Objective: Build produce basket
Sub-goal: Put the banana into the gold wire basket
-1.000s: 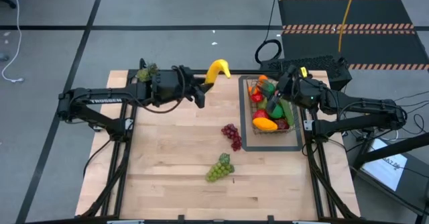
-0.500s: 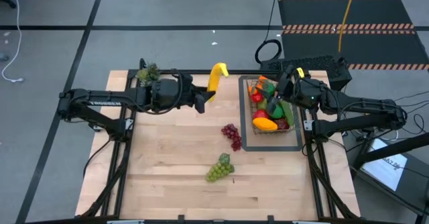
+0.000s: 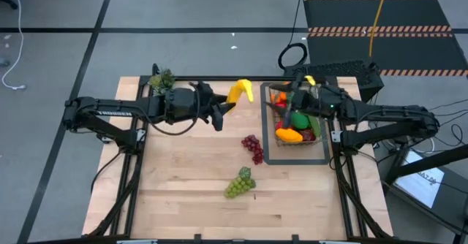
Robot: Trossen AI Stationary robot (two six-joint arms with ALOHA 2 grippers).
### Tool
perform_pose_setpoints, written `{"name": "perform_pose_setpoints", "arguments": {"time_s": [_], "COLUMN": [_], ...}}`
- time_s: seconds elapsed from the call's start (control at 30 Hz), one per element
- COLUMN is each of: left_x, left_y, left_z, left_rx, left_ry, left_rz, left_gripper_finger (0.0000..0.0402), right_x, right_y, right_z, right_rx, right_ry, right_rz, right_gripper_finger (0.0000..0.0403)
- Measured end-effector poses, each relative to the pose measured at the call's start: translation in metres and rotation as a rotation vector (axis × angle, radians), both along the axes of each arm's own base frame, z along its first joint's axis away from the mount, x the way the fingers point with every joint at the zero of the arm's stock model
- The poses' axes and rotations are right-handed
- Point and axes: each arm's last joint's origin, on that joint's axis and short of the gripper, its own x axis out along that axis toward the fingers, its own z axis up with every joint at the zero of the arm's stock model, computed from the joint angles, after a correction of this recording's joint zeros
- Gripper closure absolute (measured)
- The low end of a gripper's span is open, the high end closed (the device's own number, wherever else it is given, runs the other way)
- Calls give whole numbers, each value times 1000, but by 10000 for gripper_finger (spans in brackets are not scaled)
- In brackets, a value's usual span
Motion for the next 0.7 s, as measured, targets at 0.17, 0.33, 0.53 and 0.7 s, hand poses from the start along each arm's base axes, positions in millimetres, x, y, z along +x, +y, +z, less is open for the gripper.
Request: {"name": "perform_pose_setpoints", "arguments": {"time_s": [0.17, 0.33, 0.53, 0.7], "left_x": [0, 5, 16, 26], "left_y": [0, -2, -9, -11], "left_z": [0, -5, -17, -25], "left_rx": [55, 90, 161, 213], "left_ry": [22, 48, 116, 129], "left_rz": [-13, -30, -78, -98], "left_gripper_finger": [245, 245, 245, 245], "right_x": [24, 44, 61, 71], "right_y": [0, 0, -2, -2], "right_z": [-4, -9, -16, -22], "right_rx": [-21, -32, -38, -43], "right_ry": [-72, -142, -196, -210], "right_rz": [95, 174, 175, 182], "right_gripper_finger": [156, 156, 156, 157]}}
